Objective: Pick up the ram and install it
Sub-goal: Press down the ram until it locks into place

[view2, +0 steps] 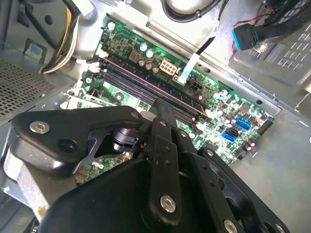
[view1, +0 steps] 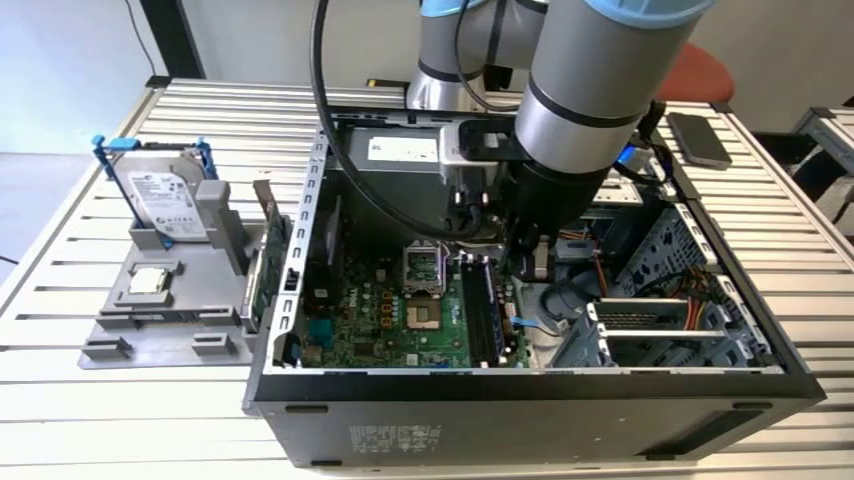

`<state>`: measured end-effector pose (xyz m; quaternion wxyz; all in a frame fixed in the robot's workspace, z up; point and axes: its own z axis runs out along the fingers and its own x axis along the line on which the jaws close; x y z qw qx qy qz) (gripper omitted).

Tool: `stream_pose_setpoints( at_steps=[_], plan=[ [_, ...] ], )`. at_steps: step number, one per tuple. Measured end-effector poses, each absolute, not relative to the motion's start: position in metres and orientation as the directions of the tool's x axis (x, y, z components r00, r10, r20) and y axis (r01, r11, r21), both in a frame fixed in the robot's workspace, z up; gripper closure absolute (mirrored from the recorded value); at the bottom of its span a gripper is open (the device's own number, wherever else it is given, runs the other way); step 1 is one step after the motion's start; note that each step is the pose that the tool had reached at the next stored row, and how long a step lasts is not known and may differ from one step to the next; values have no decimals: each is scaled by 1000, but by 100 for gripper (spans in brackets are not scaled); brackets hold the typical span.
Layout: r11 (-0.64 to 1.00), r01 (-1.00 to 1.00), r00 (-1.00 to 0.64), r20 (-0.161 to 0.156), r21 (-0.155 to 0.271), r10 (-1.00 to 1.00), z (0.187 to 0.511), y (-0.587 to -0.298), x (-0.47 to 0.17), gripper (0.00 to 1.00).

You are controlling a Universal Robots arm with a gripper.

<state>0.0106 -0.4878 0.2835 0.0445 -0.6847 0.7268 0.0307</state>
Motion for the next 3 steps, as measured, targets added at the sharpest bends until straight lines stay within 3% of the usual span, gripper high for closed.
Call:
stream_pose_setpoints(
  at_steps=[3],
  plan=[
    [60, -998, -58, -107, -16, -993, 284, -488, 11, 100]
  ],
)
